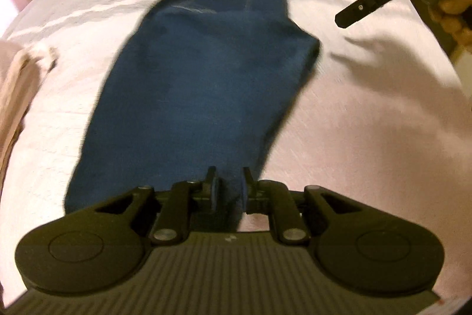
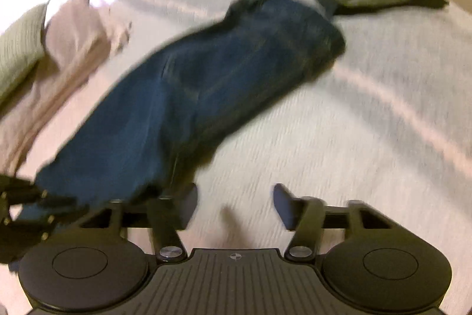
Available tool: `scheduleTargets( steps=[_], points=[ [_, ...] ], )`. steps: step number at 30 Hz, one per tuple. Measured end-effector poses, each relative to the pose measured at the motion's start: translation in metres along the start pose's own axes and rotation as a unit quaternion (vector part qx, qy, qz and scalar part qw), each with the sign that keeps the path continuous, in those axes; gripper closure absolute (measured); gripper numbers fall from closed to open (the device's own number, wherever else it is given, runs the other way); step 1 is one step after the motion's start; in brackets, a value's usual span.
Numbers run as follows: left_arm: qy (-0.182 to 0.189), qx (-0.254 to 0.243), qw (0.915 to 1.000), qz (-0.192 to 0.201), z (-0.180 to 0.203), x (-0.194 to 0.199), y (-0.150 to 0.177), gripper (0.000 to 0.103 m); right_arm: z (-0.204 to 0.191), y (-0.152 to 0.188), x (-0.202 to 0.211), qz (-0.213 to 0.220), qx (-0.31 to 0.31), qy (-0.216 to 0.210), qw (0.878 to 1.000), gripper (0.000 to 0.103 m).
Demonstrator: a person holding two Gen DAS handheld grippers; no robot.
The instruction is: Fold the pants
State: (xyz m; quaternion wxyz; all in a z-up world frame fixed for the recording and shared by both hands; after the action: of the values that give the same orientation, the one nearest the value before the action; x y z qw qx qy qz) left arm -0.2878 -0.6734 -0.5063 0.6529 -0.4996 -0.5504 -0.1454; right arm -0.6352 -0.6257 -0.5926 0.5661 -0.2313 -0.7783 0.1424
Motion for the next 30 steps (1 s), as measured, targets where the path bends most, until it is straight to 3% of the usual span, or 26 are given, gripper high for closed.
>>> scheduleTargets(
  steps=[3, 6, 11, 13, 15, 17, 19, 22, 25, 27, 30],
  points=[
    [-0.014, 0.038, 0.9990, 0.021, -0.020, 0.002, -0.026, 0.089, 0.018, -0.039, -0.009, 0.027, -0.018, -0.002, 0.999, 0.048],
    [-0.025, 0.047, 0.9975, 0.047, -0.028, -0.007, -0.065, 0.087, 0.055, -0.081, -0.029, 0.045, -0.065, 0.004, 0.997, 0.048],
    [-0.024, 0.051, 0.9958, 0.073, -0.030, -0.050, -0.124, 0.084, 0.112, -0.125, -0.085, 0.034, -0.169, -0.013, 0.985, 0.048],
    [-0.021, 0.050, 0.9966, 0.062, -0.028, -0.070, -0.134, 0.084, 0.122, -0.130, -0.104, 0.027, -0.189, -0.040, 0.981, 0.048],
    [-0.019, 0.035, 0.9986, 0.034, -0.024, -0.091, -0.135, 0.084, 0.129, -0.132, -0.114, 0.013, -0.233, -0.082, 0.969, 0.068],
    [-0.020, 0.011, 0.9997, 0.006, -0.015, -0.105, -0.130, 0.084, 0.134, -0.148, -0.106, 0.019, -0.228, -0.087, 0.970, 0.077],
    [-0.011, 0.009, 0.9997, -0.019, -0.011, -0.117, -0.122, 0.084, 0.136, -0.170, -0.098, 0.034, -0.219, -0.100, 0.970, 0.079],
    [-0.007, 0.017, 0.9995, -0.025, -0.013, -0.126, -0.118, 0.084, 0.137, -0.182, -0.115, 0.001, -0.205, -0.086, 0.975, 0.079],
    [-0.005, 0.020, 0.9994, -0.027, -0.015, -0.123, -0.114, 0.083, 0.142, -0.173, -0.122, -0.011, -0.174, -0.065, 0.982, 0.070],
    [-0.011, 0.019, 0.9992, -0.033, -0.018, -0.115, -0.105, 0.083, 0.145, -0.170, -0.108, 0.012, -0.139, -0.037, 0.990, 0.046],
    [-0.032, 0.030, 0.9982, -0.042, -0.029, -0.098, -0.086, 0.083, 0.142, -0.158, -0.076, 0.038, -0.112, -0.012, 0.993, 0.045]
  ],
)
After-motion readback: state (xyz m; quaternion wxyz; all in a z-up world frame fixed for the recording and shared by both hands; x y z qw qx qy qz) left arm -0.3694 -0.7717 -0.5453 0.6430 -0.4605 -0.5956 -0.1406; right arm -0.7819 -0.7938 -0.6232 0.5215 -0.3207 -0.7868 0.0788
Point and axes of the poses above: each gripper's, at about its wrist camera, not at the fingertips, and x roughly against the way its jaws point, z to its right, y to its underside, the point moved 10 cm from there along -x, roughly the way its jaws point, and after that the axes turned 5 degrees about -x, right-handed, at the moved point
